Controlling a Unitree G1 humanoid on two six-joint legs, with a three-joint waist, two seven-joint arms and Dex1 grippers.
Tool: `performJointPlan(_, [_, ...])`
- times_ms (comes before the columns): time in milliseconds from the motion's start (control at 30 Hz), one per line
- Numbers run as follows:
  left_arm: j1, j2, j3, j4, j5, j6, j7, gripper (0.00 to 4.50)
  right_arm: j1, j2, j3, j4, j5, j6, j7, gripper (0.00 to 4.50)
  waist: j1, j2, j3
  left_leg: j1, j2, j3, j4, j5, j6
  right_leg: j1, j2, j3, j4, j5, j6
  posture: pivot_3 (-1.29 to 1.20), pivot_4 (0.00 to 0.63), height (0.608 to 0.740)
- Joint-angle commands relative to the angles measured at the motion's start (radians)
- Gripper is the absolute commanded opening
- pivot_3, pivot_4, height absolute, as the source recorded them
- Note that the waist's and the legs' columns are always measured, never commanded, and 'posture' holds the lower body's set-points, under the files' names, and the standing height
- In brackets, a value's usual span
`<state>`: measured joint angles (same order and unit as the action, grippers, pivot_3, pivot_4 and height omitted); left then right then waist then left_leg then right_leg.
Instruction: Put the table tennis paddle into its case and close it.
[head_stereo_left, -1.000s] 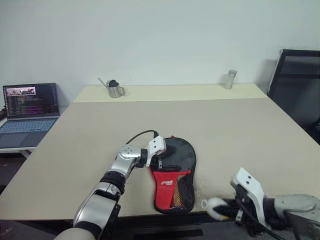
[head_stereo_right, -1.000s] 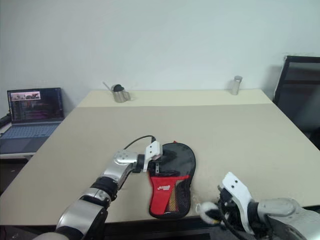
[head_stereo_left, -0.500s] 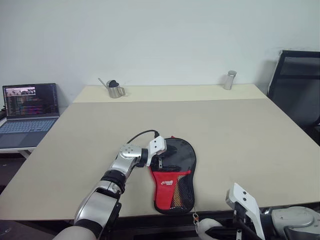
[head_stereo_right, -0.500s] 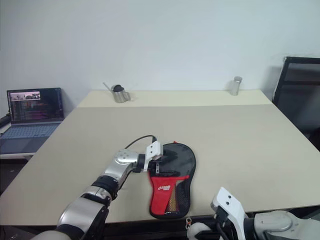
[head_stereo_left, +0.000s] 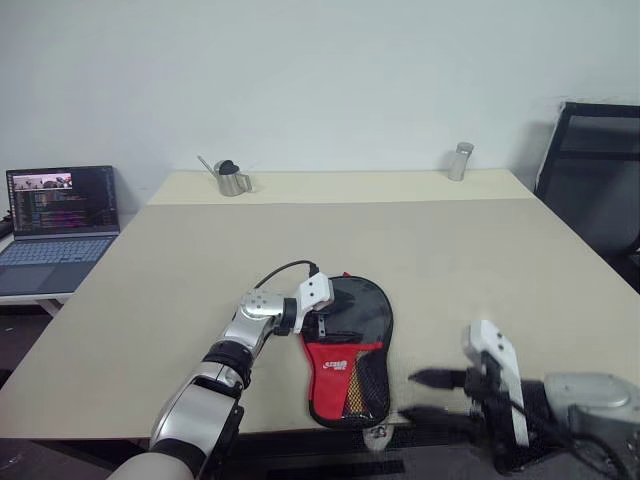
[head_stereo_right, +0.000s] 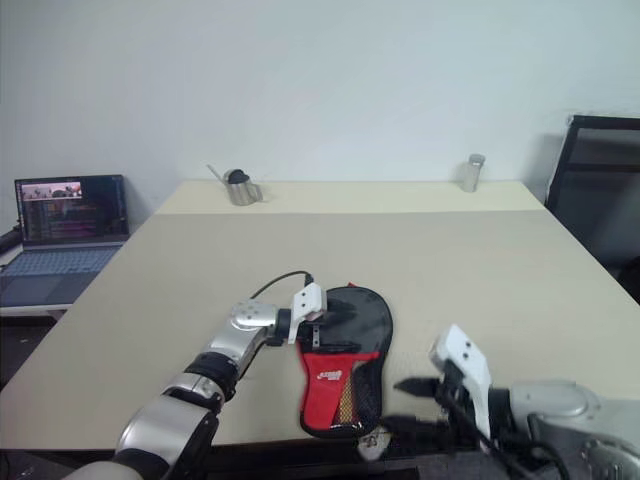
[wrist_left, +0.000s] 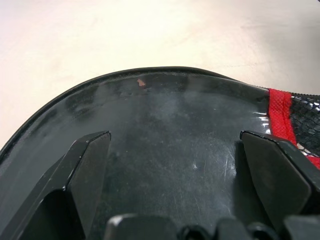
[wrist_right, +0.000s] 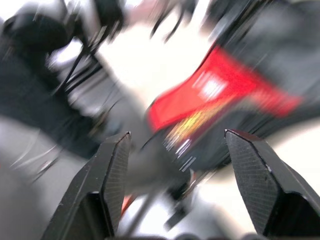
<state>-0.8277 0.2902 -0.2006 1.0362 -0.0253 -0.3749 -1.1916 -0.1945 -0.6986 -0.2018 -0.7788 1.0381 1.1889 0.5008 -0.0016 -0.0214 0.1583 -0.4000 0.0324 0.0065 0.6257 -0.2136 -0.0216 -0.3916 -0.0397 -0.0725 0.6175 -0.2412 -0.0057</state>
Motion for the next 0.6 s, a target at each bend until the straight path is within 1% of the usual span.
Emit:
performJointPlan(33, [0.058, -0.004, -0.014, 0.015, 0.03, 0.064, 0.002, 4.5, -0.1, 0.036, 0.065, 0.117, -0.133, -0.13, -0.029, 3.27, 0.0, 0.003, 0.0, 0.0, 0.001, -0.001, 0.0, 0.0, 0.0, 0.002, 0.0, -0.002, -0.004, 0.0, 0.0, 0.0, 0.15, 0.74])
performJointPlan(100, [0.061, -0.007, 0.002, -0.022, 0.013, 0.083, 0.001, 4.5, -0.145, 0.029, 0.13, 0.188, -0.232, -0.209, 0.003, 3.27, 0.001, 0.003, 0.001, -0.001, 0.0, 0.0, -0.001, 0.0, 0.0, 0.002, -0.001, -0.003, -0.006, 0.0, 0.0, 0.0, 0.15, 0.74])
performJointPlan(167, [0.07, -0.004, 0.011, -0.075, -0.002, 0.099, -0.003, 4.5, -0.18, 0.024, 0.19, 0.266, -0.315, -0.309, 0.072, 3.27, 0.003, 0.003, 0.002, -0.002, -0.002, 0.001, -0.002, -0.001, 0.002, 0.002, -0.005, -0.003, -0.006, 0.001, 0.001, 0.0, 0.15, 0.74])
performJointPlan(233, [0.087, 0.006, 0.029, -0.165, -0.035, 0.145, -0.011, 4.5, -0.218, 0.029, 0.235, 0.356, -0.376, -0.395, 0.143, 3.27, 0.003, 0.003, 0.002, -0.002, -0.004, 0.003, -0.001, -0.002, 0.01, 0.002, -0.006, -0.003, -0.005, 0.003, 0.005, 0.0, 0.15, 0.74])
performJointPlan(267, [0.098, 0.012, 0.04, -0.215, -0.052, 0.172, -0.013, 4.5, -0.237, 0.037, 0.248, 0.4, -0.398, -0.431, 0.172, 3.27, 0.003, 0.003, 0.002, -0.005, -0.004, 0.005, -0.001, -0.004, 0.011, 0.003, -0.006, -0.002, -0.005, 0.005, 0.008, 0.0, 0.15, 0.74])
performJointPlan(300, [0.115, 0.026, 0.053, -0.284, -0.072, 0.211, -0.014, 4.5, -0.259, 0.05, 0.259, 0.45, -0.418, -0.468, 0.198, 3.27, 0.002, 0.003, 0.002, -0.009, -0.004, 0.005, -0.001, -0.005, 0.014, -0.001, -0.004, -0.002, -0.004, 0.007, 0.013, 0.0, 0.15, 0.74])
performJointPlan(333, [0.135, 0.041, 0.064, -0.355, -0.09, 0.251, -0.012, 4.5, -0.278, 0.063, 0.268, 0.497, -0.436, -0.503, 0.223, 3.27, 0.002, 0.003, 0.002, -0.014, -0.003, 0.006, -0.001, -0.005, 0.014, -0.006, 0.001, -0.001, -0.003, 0.006, 0.014, 0.0, 0.15, 0.74])
performJointPlan(367, [0.159, 0.059, 0.075, -0.426, -0.106, 0.289, -0.01, 4.5, -0.296, 0.076, 0.279, 0.54, -0.458, -0.543, 0.246, 3.27, 0.001, 0.001, 0.005, -0.019, -0.003, 0.007, 0.0, -0.005, 0.015, -0.013, 0.002, 0.001, 0.0, 0.006, 0.015, 0.0, 0.15, 0.74])
performJointPlan(400, [0.19, 0.081, 0.087, -0.506, -0.122, 0.331, -0.004, 4.5, -0.313, 0.089, 0.287, 0.586, -0.478, -0.581, 0.272, 3.27, 0.0, 0.001, 0.006, -0.021, -0.004, 0.01, 0.002, -0.005, 0.014, -0.019, 0.002, 0.004, 0.01, 0.004, 0.017, 0.0, 0.15, 0.74])
performJointPlan(433, [0.224, 0.103, 0.1, -0.583, -0.139, 0.373, 0.004, 4.5, -0.329, 0.101, 0.293, 0.626, -0.493, -0.611, 0.297, 3.27, -0.001, 0.001, 0.008, -0.021, -0.004, 0.011, 0.003, -0.006, 0.015, -0.02, 0.002, 0.005, 0.012, 0.003, 0.019, 0.0, 0.15, 0.74])
performJointPlan(600, [0.429, 0.216, 0.188, -0.953, -0.23, 0.589, 0.078, 4.5, -0.393, 0.137, 0.312, 0.816, -0.566, -0.741, 0.416, 3.27, -0.006, 0.001, 0.023, -0.021, -0.001, 0.015, 0.002, -0.007, 0.016, -0.024, 0.003, 0.007, 0.015, 0.002, 0.019, 0.0, 0.15, 0.74])
